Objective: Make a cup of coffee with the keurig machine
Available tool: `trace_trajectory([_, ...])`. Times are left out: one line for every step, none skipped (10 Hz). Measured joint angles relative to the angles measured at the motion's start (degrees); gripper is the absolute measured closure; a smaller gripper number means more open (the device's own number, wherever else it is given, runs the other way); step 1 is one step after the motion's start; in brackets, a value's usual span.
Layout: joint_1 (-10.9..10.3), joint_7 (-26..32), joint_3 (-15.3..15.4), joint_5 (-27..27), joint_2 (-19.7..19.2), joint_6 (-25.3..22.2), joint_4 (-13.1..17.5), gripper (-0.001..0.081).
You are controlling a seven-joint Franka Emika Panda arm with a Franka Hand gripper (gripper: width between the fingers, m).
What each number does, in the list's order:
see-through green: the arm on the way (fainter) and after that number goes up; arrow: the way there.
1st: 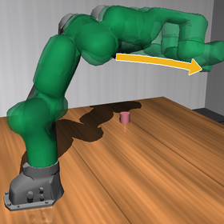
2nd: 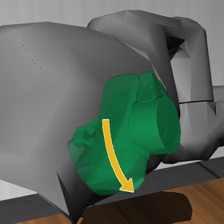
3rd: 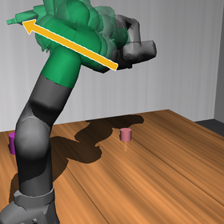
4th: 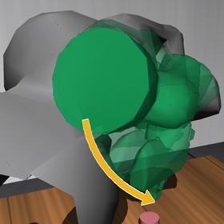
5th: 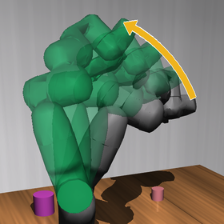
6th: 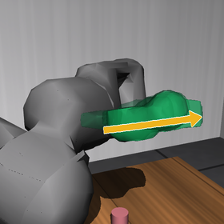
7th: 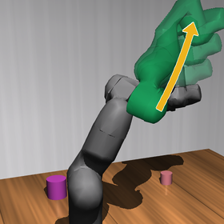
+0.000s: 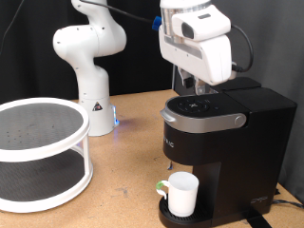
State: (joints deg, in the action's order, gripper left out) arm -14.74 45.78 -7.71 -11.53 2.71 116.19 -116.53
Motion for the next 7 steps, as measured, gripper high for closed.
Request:
trace_trajectory([0.0,0.3,0.1,0.3,0.0,1.5,-1.0,0.0573])
trace_trajectory([-0.1,0.5,0.3,0.6,0.1,3.0,-2.0,0.0573])
trace_trajectory([-0.1,0.7,0.5,0.7,0.1,4.3,-2.9,0.074])
trace_trajectory([-0.1,0.8,0.8,0.7,0.1,5.4,-3.7,0.0785])
trace_trajectory([-0.1,1.1,1.0,0.7,0.1,6.5,-4.6,0.0785])
trace_trajectory([-0.2,1.4,1.2,0.6,0.1,7.3,-5.3,0.0801])
trace_trajectory([-0.4,1.6,1.3,0.5,0.1,8.0,-5.9,0.0801])
